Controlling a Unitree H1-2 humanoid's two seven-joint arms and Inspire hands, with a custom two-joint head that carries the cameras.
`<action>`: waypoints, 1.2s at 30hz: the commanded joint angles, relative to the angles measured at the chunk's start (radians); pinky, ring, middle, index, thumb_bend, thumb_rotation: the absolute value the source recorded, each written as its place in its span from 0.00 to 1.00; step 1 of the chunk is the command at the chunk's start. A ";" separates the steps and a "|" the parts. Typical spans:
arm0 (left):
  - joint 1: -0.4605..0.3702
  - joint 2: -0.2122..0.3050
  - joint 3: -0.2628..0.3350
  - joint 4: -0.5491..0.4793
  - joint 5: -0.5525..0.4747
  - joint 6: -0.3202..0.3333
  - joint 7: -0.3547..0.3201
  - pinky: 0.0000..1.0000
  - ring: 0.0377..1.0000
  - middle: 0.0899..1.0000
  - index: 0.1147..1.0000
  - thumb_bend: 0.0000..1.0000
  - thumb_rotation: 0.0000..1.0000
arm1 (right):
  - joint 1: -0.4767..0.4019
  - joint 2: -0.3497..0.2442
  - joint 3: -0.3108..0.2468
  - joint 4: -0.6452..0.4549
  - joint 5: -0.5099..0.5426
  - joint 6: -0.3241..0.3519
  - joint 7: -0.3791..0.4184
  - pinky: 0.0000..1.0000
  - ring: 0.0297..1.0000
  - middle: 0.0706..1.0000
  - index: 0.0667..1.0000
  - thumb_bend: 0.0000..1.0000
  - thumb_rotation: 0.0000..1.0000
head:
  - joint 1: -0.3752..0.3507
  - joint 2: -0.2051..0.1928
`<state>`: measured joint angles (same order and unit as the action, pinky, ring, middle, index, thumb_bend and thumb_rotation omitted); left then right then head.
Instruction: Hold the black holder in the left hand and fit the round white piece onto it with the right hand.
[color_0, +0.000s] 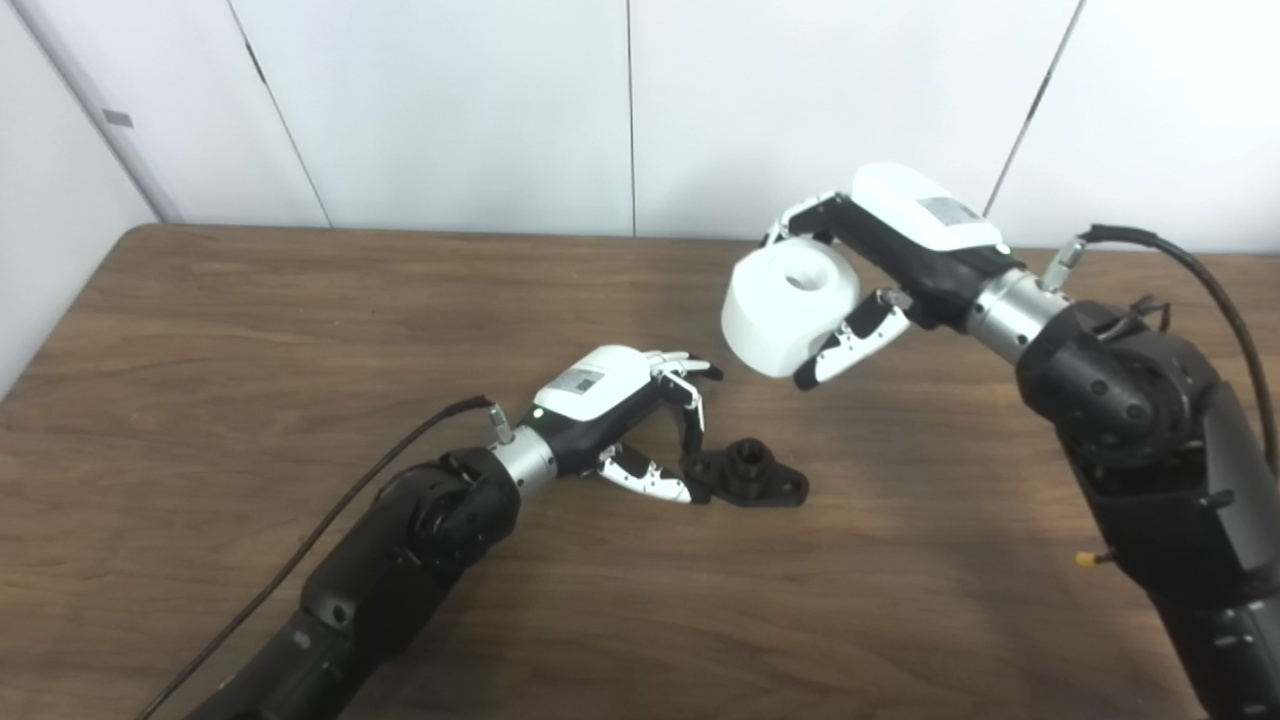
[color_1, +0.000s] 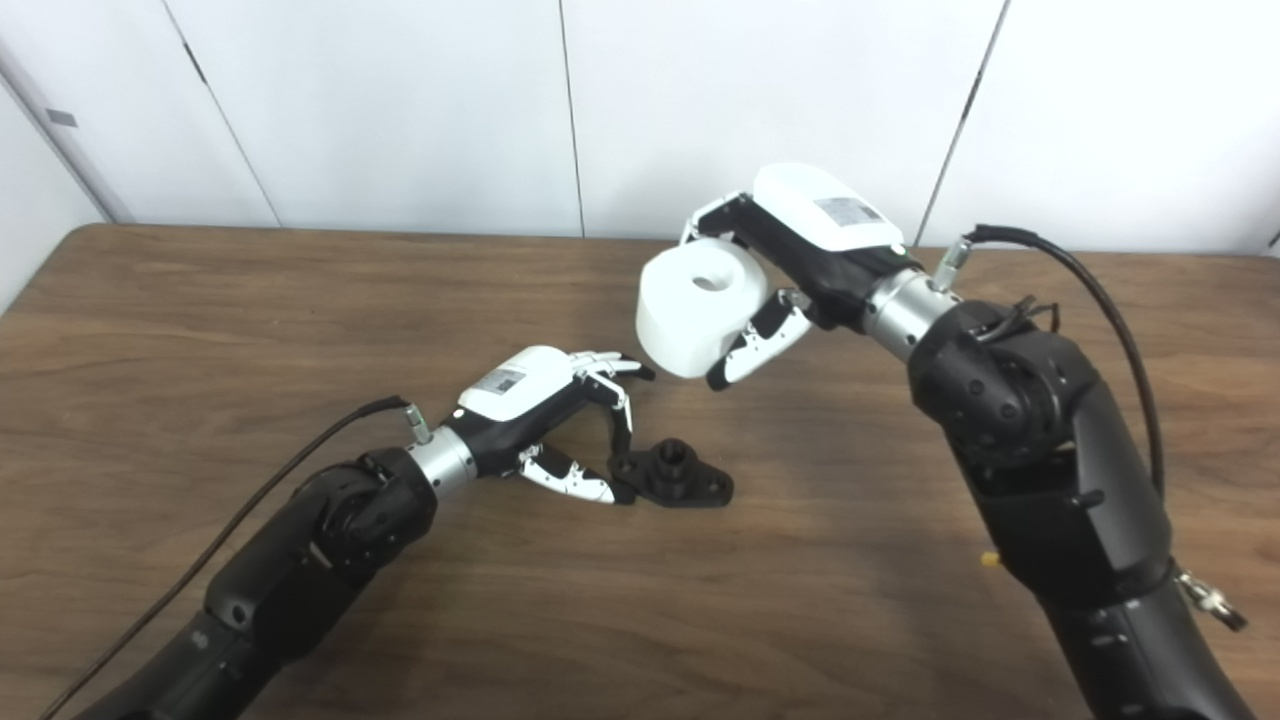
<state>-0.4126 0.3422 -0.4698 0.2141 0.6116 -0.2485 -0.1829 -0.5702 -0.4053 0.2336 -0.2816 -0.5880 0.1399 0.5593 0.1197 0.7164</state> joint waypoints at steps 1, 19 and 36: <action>0.009 0.006 -0.019 0.022 0.023 0.022 -0.051 0.91 0.92 0.88 0.42 0.52 0.06 | -0.031 -0.029 -0.032 -0.040 0.023 -0.040 -0.038 0.63 0.72 0.65 0.44 0.52 0.14 | 0.001 0.001; 0.016 0.008 -0.009 0.014 0.024 0.019 -0.044 0.89 0.91 0.88 0.43 0.52 0.06 | 0.024 -0.043 -0.025 -0.076 0.037 -0.010 -0.015 0.66 0.73 0.67 0.44 0.52 0.14 | 0.003 0.001; 0.007 -0.021 -0.011 0.019 0.025 0.019 -0.037 0.90 0.91 0.89 0.43 0.52 0.06 | 0.029 -0.039 -0.014 -0.059 0.025 -0.018 -0.030 0.67 0.73 0.66 0.44 0.52 0.14 | 0.001 0.006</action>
<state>-0.4116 0.3278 -0.4620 0.2091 0.6166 -0.2416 -0.1891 -0.5095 -0.4409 0.2291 -0.3149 -0.5590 0.1349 0.5538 0.1197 0.7225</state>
